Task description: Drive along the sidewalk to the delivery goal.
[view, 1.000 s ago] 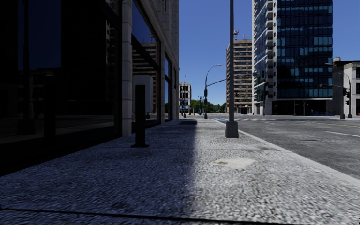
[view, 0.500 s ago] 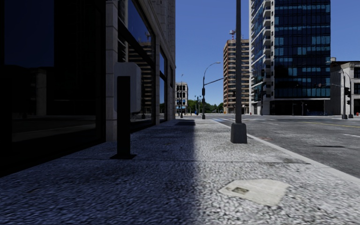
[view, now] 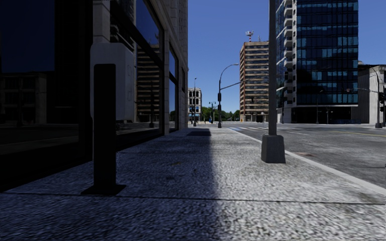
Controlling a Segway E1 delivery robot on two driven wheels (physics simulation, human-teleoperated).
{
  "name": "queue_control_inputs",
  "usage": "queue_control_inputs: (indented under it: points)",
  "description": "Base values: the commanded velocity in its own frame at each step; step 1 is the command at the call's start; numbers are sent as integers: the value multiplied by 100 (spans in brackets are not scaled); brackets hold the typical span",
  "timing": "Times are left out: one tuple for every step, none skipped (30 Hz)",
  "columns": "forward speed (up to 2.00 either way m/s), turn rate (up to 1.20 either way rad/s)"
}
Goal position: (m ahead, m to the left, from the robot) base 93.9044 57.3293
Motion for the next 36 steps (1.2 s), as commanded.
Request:
queue_control_inputs:
  points:
    - [200,0]
    - [200,0]
    - [200,0]
    - [200,0]
    - [200,-14]
    - [200,-35]
    - [200,-41]
    - [200,-41]
    - [200,-40]
    - [200,-20]
    - [200,-4]
    - [200,-4]
    - [200,0]
    - [200,0]
    - [200,0]
    - [200,0]
    - [200,0]
    - [200,0]
    - [200,0]
    - [200,0]
    - [200,0]
    - [200,0]
    - [200,0]
    - [200,0]
    - [200,0]
    - [200,0]
    - [200,0]
    - [200,0]
    - [200,0]
    - [200,0]
    - [200,0]
    - [200,0]
    - [200,0]
    - [200,0]
    - [200,0]
    - [200,0]
